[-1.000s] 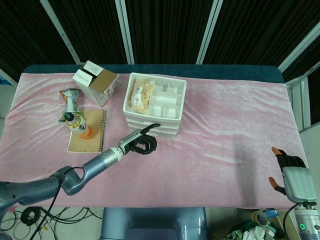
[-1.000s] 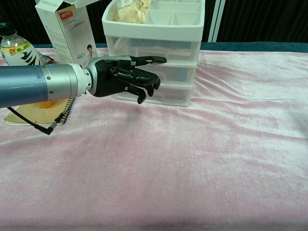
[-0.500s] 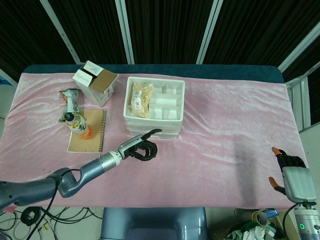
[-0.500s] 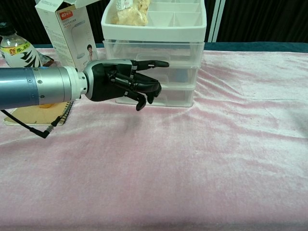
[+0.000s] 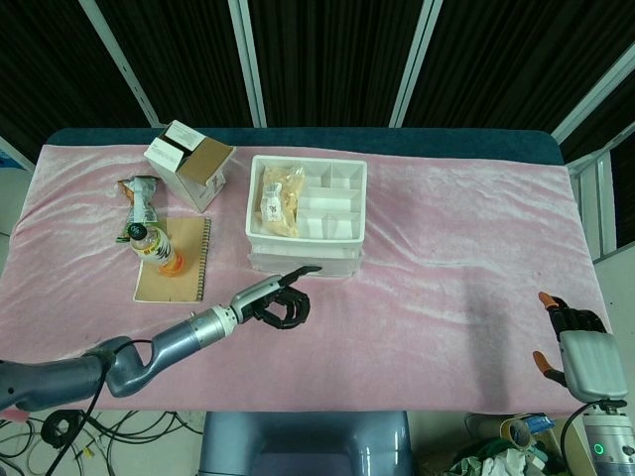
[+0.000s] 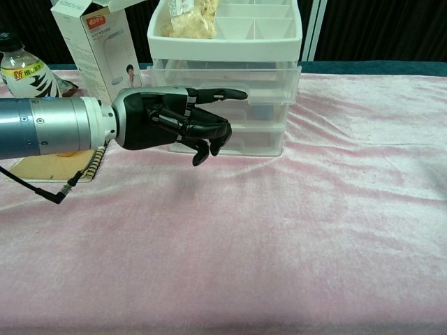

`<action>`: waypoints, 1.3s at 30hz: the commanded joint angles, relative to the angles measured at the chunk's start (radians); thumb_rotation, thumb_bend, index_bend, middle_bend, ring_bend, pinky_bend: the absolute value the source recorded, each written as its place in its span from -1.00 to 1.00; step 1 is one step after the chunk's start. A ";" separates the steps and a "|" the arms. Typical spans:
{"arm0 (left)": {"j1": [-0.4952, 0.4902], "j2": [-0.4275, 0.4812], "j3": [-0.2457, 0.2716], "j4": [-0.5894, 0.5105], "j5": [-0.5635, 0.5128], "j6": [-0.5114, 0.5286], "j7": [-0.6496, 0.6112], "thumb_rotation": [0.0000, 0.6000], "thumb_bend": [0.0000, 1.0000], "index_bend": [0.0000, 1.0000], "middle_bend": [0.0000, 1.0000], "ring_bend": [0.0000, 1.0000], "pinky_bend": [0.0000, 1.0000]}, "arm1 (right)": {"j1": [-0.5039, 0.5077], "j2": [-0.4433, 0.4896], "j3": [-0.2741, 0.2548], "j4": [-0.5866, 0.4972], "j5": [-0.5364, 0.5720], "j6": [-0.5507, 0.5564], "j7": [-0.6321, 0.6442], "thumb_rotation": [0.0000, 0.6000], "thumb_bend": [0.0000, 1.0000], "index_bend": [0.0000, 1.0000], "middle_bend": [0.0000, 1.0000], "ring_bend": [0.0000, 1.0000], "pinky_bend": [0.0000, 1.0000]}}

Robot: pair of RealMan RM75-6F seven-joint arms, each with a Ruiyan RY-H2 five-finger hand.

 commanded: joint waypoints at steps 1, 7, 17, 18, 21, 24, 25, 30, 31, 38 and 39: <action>0.004 0.006 0.008 -0.009 0.003 0.009 0.009 1.00 -0.17 -1.00 0.17 0.04 0.27 | 0.000 0.000 0.000 0.000 0.000 0.000 0.000 1.00 -0.62 -0.72 -0.68 -0.51 -0.59; 0.006 0.011 0.019 -0.020 0.003 0.015 0.027 1.00 -0.17 -1.00 0.17 0.04 0.27 | 0.000 0.000 0.000 0.000 0.001 -0.001 0.000 1.00 -0.62 -0.72 -0.68 -0.51 -0.59; 0.011 0.017 0.043 -0.046 0.022 0.042 0.044 1.00 -0.17 -1.00 0.17 0.04 0.27 | 0.000 0.000 0.000 0.000 0.002 -0.001 -0.001 1.00 -0.62 -0.72 -0.68 -0.51 -0.59; 0.012 0.019 0.046 -0.051 0.025 0.045 0.045 1.00 -0.17 -1.00 0.17 0.04 0.27 | 0.000 -0.001 0.000 0.000 0.002 -0.001 -0.001 1.00 -0.62 -0.72 -0.68 -0.51 -0.59; 0.012 0.022 0.055 -0.063 0.033 0.052 0.051 1.00 -0.17 -1.00 0.17 0.04 0.27 | 0.000 -0.001 0.000 0.000 0.002 -0.001 -0.001 1.00 -0.62 -0.72 -0.68 -0.51 -0.59; 0.011 0.024 0.065 -0.075 0.040 0.054 0.063 1.00 -0.17 -1.00 0.17 0.04 0.27 | 0.000 0.000 0.001 0.000 0.002 -0.001 0.000 1.00 -0.62 -0.72 -0.68 -0.51 -0.59; 0.011 0.025 0.067 -0.078 0.041 0.054 0.066 1.00 -0.17 -1.00 0.17 0.04 0.27 | 0.000 0.000 0.001 0.000 0.002 -0.001 0.000 1.00 -0.62 -0.72 -0.68 -0.51 -0.59; 0.014 0.028 0.079 -0.094 0.048 0.063 0.078 1.00 -0.17 -1.00 0.17 0.04 0.27 | 0.000 0.000 0.000 -0.001 0.001 -0.001 0.001 1.00 -0.62 -0.72 -0.68 -0.51 -0.59; 0.015 0.029 0.082 -0.096 0.050 0.066 0.080 1.00 -0.17 -1.00 0.17 0.04 0.27 | 0.001 0.000 0.000 -0.001 0.001 -0.001 0.000 1.00 -0.62 -0.72 -0.68 -0.51 -0.59; 0.019 0.033 0.106 -0.113 0.064 0.077 0.091 1.00 -0.17 -1.00 0.17 0.04 0.27 | 0.001 0.000 0.000 -0.001 0.003 -0.002 0.000 1.00 -0.62 -0.72 -0.68 -0.51 -0.59; 0.020 0.033 0.109 -0.116 0.066 0.080 0.092 1.00 -0.17 -1.00 0.17 0.04 0.27 | 0.001 0.000 0.000 0.000 0.002 -0.002 0.000 1.00 -0.63 -0.72 -0.68 -0.51 -0.59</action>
